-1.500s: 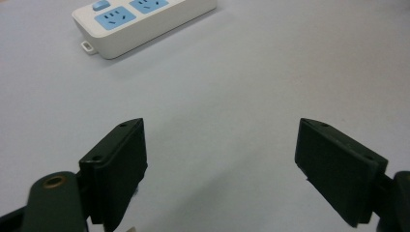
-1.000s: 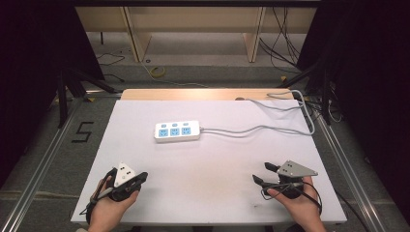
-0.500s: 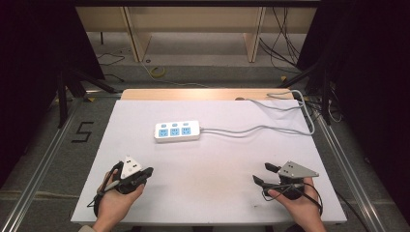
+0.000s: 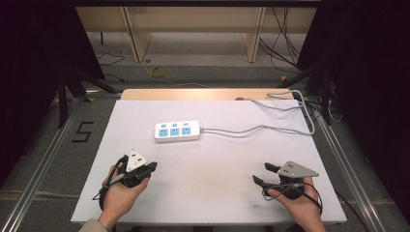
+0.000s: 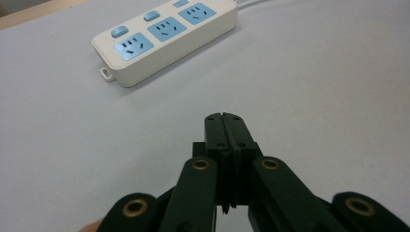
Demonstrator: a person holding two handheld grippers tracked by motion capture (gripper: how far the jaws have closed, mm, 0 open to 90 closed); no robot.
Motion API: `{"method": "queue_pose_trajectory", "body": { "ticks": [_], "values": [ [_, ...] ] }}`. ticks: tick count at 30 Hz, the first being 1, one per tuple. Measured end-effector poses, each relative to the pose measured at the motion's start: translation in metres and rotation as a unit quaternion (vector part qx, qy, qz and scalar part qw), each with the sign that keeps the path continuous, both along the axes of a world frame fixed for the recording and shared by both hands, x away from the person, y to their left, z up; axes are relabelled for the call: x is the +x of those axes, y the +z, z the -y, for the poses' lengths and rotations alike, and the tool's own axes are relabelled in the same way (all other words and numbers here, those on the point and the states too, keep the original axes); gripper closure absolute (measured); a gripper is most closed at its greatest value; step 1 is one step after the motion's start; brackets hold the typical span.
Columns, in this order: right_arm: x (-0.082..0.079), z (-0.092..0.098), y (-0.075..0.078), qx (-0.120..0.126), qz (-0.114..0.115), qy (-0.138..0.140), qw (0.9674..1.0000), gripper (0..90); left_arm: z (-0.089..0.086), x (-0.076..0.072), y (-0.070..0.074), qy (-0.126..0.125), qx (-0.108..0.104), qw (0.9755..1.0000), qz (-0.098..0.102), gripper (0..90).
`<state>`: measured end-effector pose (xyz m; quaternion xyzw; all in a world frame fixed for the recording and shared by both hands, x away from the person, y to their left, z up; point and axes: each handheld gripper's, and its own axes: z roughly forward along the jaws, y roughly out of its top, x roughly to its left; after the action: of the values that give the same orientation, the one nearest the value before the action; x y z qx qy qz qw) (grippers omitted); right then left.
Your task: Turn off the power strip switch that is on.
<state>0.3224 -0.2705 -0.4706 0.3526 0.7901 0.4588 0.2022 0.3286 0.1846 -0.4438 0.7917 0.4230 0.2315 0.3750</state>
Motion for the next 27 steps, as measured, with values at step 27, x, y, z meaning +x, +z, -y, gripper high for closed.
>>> {"method": "queue_pose_trajectory", "body": {
  "ticks": [27],
  "values": [
    [0.001,-0.001,-0.001,-0.004,-0.004,0.002,1.0,34.3,0.013,0.024,0.006,0.003,-0.001,1.0,0.008,89.6]
  ]
}}
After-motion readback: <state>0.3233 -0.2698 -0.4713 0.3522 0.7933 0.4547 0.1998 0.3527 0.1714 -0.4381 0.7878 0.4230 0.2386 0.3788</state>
